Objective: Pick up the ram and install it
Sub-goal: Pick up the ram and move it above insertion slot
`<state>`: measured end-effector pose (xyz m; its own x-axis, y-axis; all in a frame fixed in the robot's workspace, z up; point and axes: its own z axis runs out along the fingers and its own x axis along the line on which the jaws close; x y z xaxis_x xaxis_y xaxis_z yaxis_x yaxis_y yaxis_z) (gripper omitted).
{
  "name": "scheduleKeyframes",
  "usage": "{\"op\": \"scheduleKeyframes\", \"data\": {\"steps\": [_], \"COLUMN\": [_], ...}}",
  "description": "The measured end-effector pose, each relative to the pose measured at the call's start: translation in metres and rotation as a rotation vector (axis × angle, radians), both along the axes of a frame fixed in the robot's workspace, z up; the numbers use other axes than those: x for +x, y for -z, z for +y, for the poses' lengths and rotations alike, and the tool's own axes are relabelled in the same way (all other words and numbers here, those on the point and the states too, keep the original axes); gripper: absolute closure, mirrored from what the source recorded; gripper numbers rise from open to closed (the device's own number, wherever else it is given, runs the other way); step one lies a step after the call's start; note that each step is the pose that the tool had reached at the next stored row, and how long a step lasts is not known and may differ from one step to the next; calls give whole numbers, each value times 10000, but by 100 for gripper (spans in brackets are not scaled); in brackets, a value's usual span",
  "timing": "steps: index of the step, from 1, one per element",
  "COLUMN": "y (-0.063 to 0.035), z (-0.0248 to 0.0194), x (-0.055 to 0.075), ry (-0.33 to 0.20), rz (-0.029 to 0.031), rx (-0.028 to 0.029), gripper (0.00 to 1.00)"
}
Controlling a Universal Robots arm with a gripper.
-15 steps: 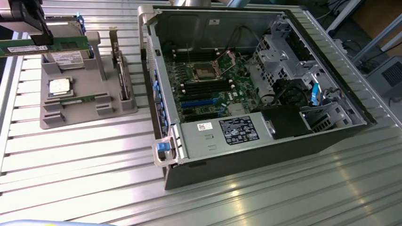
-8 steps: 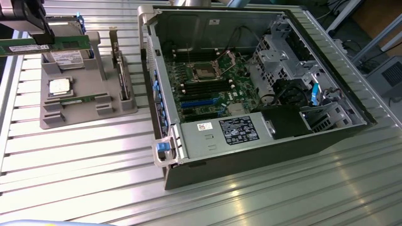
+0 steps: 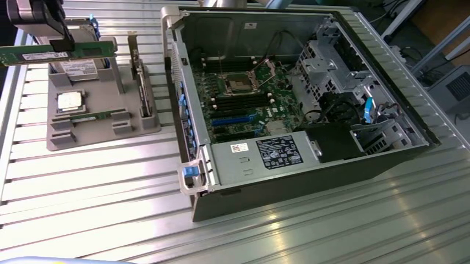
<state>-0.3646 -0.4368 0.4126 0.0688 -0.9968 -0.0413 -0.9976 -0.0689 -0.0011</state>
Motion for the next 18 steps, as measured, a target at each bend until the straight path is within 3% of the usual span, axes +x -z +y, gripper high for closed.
{"op": "scheduleKeyframes", "data": {"steps": [18], "y": [0], "z": [0], "x": [216], "ry": [0], "rz": [0], "rx": [0], "gripper": [88]}}
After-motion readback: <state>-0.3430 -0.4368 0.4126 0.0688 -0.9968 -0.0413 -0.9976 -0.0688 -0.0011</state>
